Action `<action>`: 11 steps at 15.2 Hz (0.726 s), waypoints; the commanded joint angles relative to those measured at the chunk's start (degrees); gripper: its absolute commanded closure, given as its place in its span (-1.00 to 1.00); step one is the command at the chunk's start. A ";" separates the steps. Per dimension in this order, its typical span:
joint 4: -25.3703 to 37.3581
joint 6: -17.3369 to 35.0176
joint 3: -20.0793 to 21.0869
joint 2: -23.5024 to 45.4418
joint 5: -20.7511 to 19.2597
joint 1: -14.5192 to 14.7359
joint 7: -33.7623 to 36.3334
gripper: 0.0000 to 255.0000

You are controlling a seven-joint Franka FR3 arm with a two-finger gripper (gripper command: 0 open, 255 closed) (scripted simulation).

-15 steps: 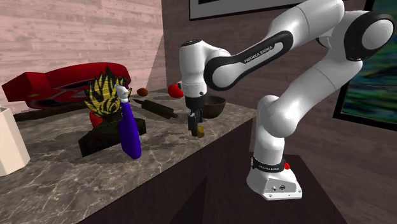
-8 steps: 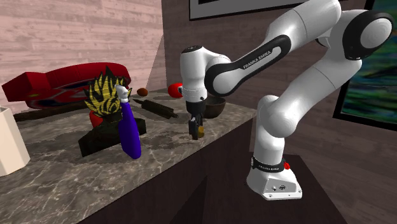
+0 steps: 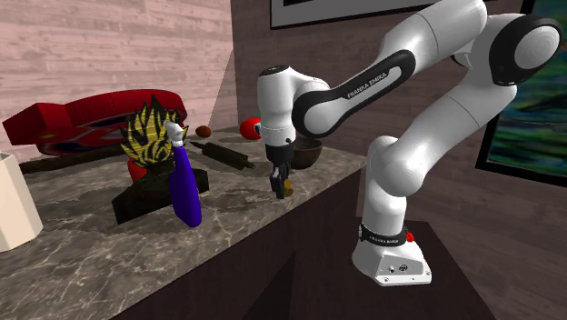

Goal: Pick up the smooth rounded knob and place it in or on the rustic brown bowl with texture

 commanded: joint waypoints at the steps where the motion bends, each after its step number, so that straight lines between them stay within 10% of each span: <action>1: 0.00 0.01 0.00 0.01 0.01 0.00 0.00 1.00; 11: 3.55 -5.53 -0.62 -2.06 -0.02 0.04 -1.00 1.00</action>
